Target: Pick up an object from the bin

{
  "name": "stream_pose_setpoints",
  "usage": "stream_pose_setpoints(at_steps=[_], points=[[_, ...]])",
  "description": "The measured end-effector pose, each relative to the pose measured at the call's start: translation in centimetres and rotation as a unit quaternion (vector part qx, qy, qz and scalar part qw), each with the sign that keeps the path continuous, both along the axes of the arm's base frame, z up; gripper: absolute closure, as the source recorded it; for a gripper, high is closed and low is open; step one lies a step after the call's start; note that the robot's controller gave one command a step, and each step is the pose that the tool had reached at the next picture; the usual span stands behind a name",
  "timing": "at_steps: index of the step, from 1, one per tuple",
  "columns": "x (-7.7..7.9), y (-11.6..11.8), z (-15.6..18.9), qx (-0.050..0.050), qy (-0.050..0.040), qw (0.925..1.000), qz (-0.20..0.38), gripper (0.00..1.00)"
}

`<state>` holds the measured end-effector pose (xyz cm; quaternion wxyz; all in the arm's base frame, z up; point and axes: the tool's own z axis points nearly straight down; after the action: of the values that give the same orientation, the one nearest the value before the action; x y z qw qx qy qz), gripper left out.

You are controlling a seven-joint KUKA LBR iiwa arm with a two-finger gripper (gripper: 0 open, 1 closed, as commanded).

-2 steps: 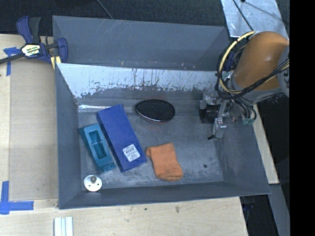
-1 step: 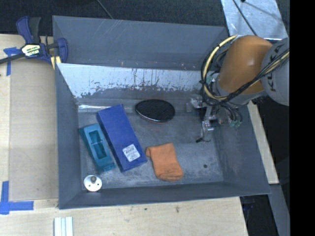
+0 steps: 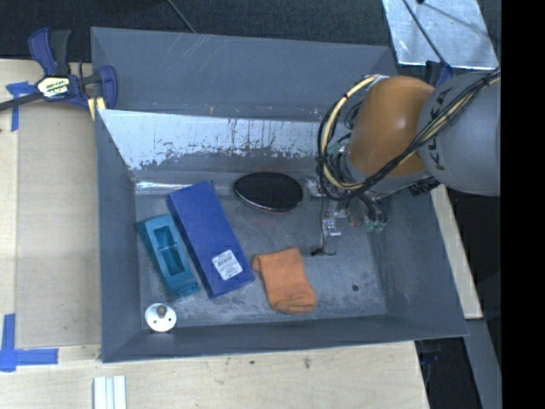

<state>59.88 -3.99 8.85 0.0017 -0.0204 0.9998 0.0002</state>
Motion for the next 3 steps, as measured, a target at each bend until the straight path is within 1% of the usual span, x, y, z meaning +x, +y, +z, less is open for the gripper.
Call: stream_pose_setpoints(at_steps=[1,2,3], points=[[-0.7,2.6,-1.1,-0.001,0.0006,0.9999,0.012,0.00],[-1.2,3.8,-1.4,0.000,0.0009,0.9998,0.021,0.00],[-1.9,4.2,-0.2,0.000,0.0019,0.9979,-0.065,0.00]])
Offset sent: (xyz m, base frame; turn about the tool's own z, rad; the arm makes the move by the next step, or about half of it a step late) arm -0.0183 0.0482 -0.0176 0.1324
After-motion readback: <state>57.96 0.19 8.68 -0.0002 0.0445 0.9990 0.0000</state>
